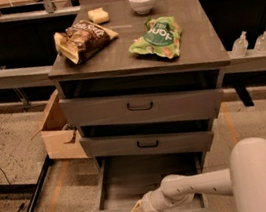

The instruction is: Close bottom drawer

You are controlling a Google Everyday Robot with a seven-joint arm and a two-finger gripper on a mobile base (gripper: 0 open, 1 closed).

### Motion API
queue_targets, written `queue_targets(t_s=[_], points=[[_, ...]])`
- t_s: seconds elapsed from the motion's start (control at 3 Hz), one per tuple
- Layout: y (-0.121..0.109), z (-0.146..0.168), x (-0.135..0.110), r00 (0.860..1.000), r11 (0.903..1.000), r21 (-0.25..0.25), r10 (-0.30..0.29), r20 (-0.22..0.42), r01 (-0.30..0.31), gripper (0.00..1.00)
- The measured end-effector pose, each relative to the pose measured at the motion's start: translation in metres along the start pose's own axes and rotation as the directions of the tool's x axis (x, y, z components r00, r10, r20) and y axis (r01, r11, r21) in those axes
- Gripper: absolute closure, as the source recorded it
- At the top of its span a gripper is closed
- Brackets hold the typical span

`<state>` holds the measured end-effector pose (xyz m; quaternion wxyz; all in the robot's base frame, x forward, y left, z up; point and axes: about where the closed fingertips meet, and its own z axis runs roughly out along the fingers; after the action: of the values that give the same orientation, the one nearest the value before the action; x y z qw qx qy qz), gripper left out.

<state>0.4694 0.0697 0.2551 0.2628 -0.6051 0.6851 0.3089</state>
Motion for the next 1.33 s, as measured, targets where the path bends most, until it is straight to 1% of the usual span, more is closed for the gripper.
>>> queue_targets(t_s=[0.33, 0.67, 1.0, 1.33], points=[[0.004, 0.026, 0.002, 1.000, 0.9998, -0.011, -0.014, 0.009, 0.014, 1.00], [0.009, 0.053, -0.001, 0.998, 0.9981, 0.000, -0.062, 0.018, 0.062, 1.00], [0.006, 0.069, -0.003, 0.990, 0.9900, 0.031, -0.138, 0.017, 0.137, 1.00], [-0.002, 0.087, 0.000, 0.983, 0.9820, 0.049, -0.183, 0.008, 0.182, 1.00]])
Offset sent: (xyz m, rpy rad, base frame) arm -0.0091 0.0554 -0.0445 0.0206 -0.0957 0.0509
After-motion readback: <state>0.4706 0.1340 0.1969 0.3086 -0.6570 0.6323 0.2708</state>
